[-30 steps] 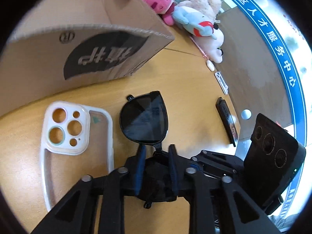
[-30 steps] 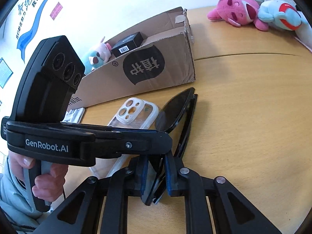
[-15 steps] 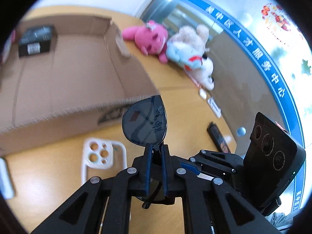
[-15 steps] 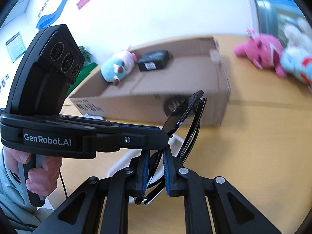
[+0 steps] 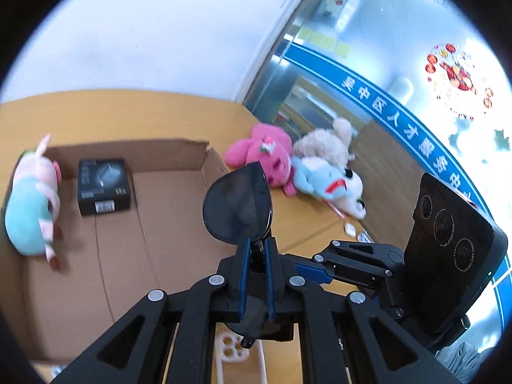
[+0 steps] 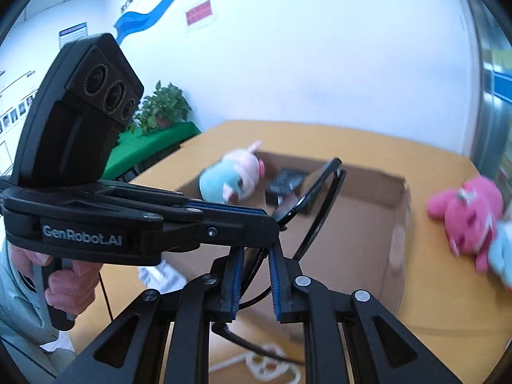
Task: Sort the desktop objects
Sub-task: 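Lift the sunglasses with the right gripper toward the left gripper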
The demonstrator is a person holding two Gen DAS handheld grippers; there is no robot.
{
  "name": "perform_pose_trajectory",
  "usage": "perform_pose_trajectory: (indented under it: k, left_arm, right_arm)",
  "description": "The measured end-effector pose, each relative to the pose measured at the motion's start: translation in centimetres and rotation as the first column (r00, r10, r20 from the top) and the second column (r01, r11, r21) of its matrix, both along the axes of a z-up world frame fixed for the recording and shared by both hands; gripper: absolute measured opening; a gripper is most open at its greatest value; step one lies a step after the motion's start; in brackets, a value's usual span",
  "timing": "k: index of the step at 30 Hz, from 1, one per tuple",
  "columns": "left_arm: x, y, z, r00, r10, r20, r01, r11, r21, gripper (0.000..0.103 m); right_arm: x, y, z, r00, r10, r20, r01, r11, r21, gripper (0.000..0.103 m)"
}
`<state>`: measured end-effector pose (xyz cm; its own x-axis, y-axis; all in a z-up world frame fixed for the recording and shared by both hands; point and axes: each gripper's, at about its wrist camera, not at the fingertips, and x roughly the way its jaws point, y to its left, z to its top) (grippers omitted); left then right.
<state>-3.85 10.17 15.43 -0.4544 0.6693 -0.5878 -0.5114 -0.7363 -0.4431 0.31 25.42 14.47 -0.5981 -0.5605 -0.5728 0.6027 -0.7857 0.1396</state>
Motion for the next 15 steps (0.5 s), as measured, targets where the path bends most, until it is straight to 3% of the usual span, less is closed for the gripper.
perform_pose_trajectory:
  k: [7, 15]
  left_arm:
    - [-0.9, -0.6, 0.7, 1.000, -0.014, 0.012, 0.013, 0.999, 0.029, 0.007]
    - [-0.2, -1.3, -0.6, 0.999, 0.015, 0.042, -0.017, 0.999, 0.028, 0.007]
  right_arm:
    - [-2.7, -0.6, 1.9, 1.000, 0.016, 0.014, -0.016, 1.000, 0.005, 0.011]
    - [-1.5, -0.7, 0.2, 0.999, 0.001, 0.051, -0.001, 1.000, -0.011, 0.011]
